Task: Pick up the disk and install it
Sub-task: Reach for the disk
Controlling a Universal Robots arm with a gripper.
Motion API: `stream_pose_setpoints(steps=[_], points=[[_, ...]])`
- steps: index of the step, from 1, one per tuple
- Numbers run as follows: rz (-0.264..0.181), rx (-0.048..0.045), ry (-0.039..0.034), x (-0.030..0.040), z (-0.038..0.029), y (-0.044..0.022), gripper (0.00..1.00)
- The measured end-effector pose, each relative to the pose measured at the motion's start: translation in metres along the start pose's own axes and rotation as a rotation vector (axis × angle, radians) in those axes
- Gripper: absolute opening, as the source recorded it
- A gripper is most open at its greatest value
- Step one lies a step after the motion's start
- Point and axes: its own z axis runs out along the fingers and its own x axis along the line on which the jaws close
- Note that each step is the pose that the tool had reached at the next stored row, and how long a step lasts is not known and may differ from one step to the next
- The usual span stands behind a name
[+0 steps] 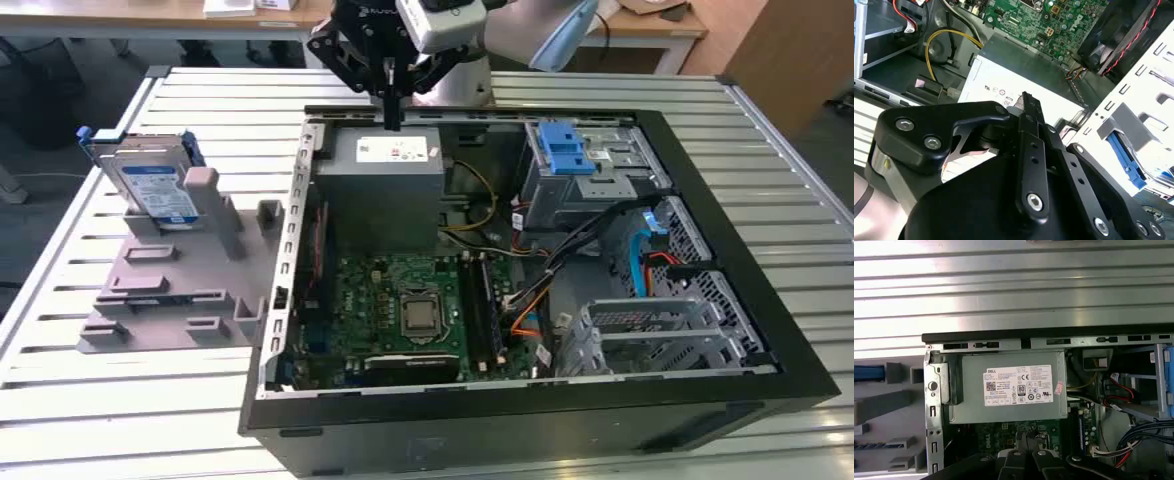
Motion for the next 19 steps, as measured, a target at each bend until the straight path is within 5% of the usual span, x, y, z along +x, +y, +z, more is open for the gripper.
stream_pose_setpoints(steps=[19], points=[[0.000, -0.0001, 0.0000, 0.0039, 0.0000, -0.0003, 0.11]])
